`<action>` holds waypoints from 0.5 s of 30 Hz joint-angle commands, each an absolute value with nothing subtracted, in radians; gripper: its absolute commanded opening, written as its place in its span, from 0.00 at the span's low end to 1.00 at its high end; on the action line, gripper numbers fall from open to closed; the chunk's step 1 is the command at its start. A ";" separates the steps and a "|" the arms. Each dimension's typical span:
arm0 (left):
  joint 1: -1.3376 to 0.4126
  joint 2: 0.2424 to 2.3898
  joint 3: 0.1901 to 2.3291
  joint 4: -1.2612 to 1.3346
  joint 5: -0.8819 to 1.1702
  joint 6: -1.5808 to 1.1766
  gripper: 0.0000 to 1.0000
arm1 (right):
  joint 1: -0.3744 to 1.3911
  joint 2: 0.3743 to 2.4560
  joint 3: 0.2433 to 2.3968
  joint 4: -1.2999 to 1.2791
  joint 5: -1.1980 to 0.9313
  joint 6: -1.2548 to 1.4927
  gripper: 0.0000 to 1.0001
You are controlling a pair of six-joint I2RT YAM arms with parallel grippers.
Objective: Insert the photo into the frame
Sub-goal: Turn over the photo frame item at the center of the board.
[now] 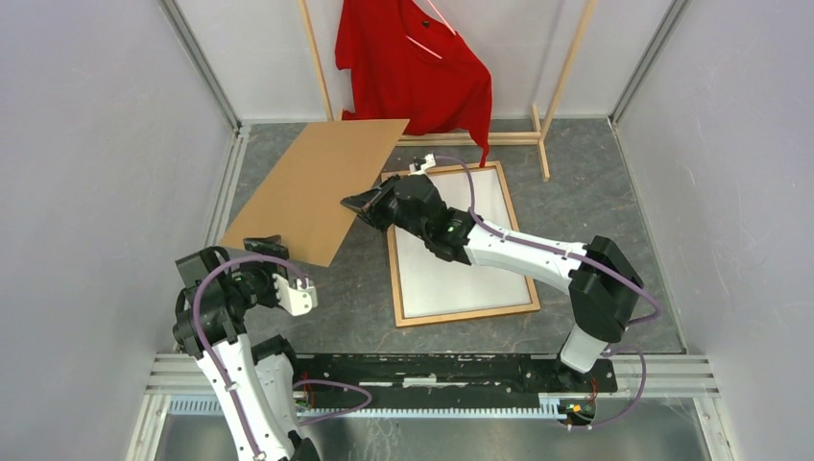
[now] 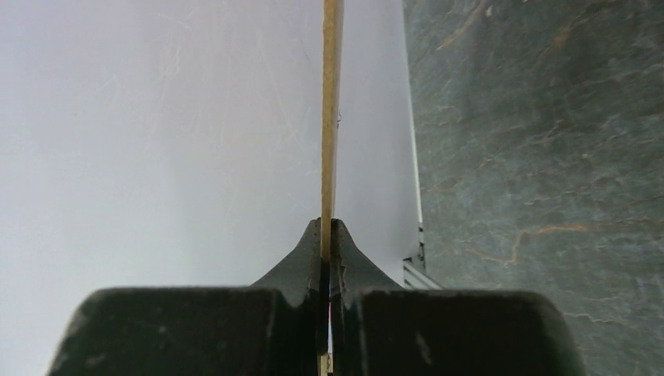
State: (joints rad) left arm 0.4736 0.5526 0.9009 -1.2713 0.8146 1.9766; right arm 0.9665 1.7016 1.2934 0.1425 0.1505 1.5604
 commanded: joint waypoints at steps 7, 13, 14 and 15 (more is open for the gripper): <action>0.473 0.566 0.892 -1.142 0.951 2.069 0.77 | 0.970 1.649 1.278 0.439 0.126 1.671 0.00; 0.472 0.589 0.890 -1.046 1.056 2.047 0.58 | 0.971 1.636 1.148 0.577 0.074 1.748 0.00; 0.473 0.593 0.887 -1.044 1.055 2.070 0.47 | 0.970 1.631 1.130 0.595 0.073 1.756 0.00; 0.474 0.599 0.881 -1.042 1.050 2.090 0.32 | 0.970 1.624 1.117 0.603 0.071 1.759 0.00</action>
State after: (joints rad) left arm 0.4736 0.5835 0.8925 -1.1130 0.9646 2.0186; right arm 0.9668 1.6993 1.1553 0.3927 0.1024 1.6878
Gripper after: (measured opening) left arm 0.499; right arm 0.024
